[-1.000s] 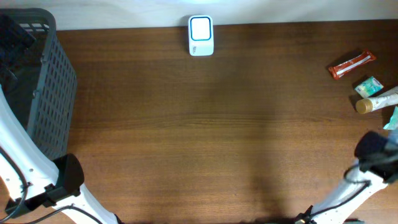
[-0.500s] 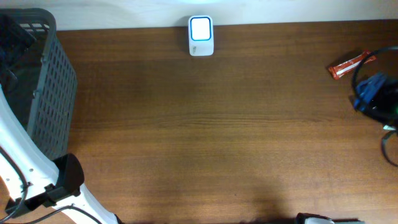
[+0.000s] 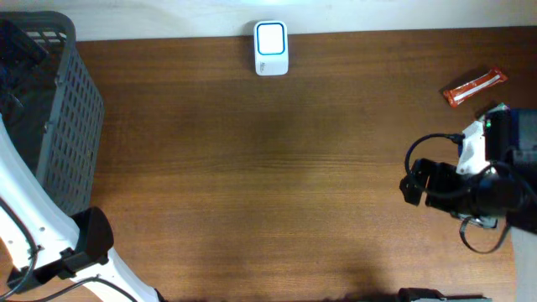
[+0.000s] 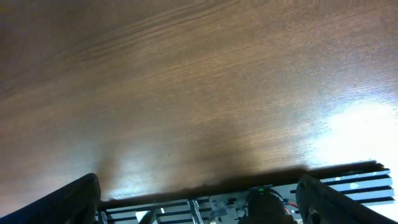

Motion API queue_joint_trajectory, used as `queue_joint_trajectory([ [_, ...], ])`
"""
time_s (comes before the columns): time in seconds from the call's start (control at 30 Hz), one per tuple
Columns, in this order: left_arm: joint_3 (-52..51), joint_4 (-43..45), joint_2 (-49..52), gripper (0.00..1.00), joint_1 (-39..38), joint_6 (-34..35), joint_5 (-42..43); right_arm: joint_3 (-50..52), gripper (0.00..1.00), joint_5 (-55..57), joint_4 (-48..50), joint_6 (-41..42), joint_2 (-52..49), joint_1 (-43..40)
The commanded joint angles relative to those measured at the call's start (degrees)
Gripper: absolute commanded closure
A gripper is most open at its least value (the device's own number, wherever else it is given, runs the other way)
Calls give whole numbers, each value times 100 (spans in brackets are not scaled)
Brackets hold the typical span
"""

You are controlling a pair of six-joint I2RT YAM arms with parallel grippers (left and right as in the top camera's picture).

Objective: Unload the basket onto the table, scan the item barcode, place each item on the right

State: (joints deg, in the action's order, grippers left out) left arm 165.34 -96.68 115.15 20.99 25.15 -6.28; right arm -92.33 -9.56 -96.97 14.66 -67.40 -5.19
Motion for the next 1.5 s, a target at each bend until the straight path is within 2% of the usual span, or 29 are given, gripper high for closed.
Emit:
queue_joint_trajectory([
  [0.0, 46, -2, -85, 1, 17, 28, -44, 17, 1, -31, -15, -92, 695, 42],
  [0.27, 46, -2, -85, 1, 17, 28, -44, 17, 1, 151, 186, -90, 2334, 39],
  [0.77, 46, -2, -85, 1, 17, 28, -44, 22, 1, 398, -33, -247, 2577, 42],
  [0.9, 46, -2, -85, 1, 17, 28, -44, 55, 1, 511, -31, -243, 3110, 39],
  [1.0, 46, 0, -85, 1, 17, 28, -44, 487, 1, 551, 232, -240, 3786, 42],
  [1.07, 46, -2, -85, 1, 17, 28, -44, 999, 1, 575, 623, -240, 4247, 42],
  [1.17, 46, -2, -85, 1, 17, 31, -44, 2208, 1, 577, 1996, -247, 4868, 208],
  [1.37, 46, -2, -85, 1, 17, 28, -44, 5152, 1, 555, 5643, -1141, 5499, 256],
  [1.47, 46, -2, -85, 1, 17, 28, -44, 6524, 1, 551, 6802, -1126, 6220, 260],
])
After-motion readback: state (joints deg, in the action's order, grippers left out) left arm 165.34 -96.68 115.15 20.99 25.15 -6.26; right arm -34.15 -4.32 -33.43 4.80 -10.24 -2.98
